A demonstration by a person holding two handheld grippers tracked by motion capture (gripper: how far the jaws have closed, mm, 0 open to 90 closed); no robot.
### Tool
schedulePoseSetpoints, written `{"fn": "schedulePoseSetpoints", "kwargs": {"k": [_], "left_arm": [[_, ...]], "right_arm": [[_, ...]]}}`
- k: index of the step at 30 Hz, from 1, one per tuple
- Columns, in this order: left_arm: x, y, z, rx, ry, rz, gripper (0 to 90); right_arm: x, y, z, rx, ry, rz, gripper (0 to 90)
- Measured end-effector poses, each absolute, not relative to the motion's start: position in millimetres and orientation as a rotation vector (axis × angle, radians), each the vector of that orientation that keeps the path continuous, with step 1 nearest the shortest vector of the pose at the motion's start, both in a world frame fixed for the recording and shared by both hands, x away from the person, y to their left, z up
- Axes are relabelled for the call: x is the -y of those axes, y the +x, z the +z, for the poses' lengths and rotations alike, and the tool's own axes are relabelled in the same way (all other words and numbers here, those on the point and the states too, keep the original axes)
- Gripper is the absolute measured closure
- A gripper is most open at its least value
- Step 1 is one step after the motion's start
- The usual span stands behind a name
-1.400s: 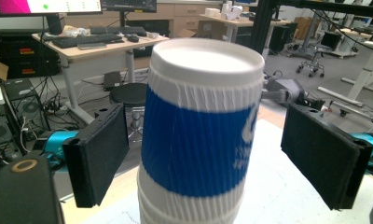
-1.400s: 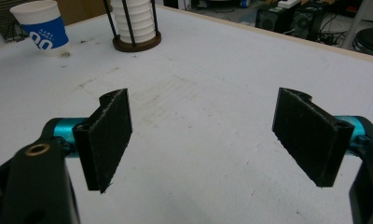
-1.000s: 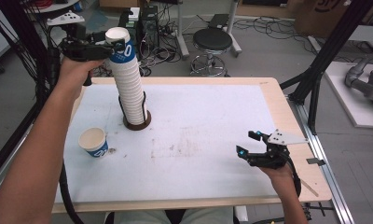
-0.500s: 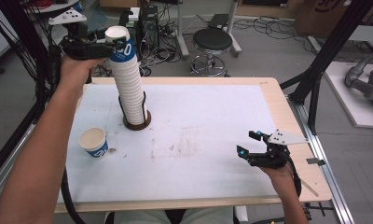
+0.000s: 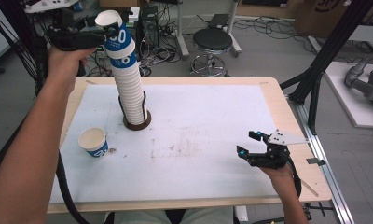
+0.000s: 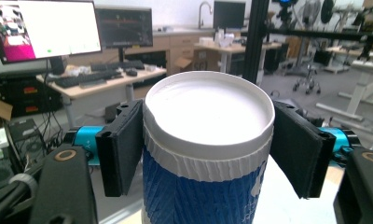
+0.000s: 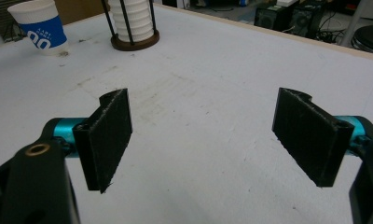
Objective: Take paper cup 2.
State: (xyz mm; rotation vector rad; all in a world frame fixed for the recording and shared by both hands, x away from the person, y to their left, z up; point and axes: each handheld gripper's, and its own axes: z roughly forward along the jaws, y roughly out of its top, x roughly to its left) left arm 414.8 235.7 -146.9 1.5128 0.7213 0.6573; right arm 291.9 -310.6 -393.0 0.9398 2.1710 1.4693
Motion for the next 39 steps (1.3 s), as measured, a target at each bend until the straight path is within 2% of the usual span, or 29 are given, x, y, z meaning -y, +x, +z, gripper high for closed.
{"fn": "schedulePoseSetpoints", "kwargs": {"k": [19,31,39], "left_arm": [[-253,374,-121,-0.619,1.480,0.653,30.1],[-237,340,-130,-0.468,1.530,0.573,30.0],[-219,336,-154,-0.416,1.585,0.494,30.0]], "right_arm": [[307,292,-393,-2.177,0.938,1.471,20.3],[305,292,-392,-2.175,0.932,1.473,20.3],[303,292,-392,-2.182,0.930,1.472,20.3]]}}
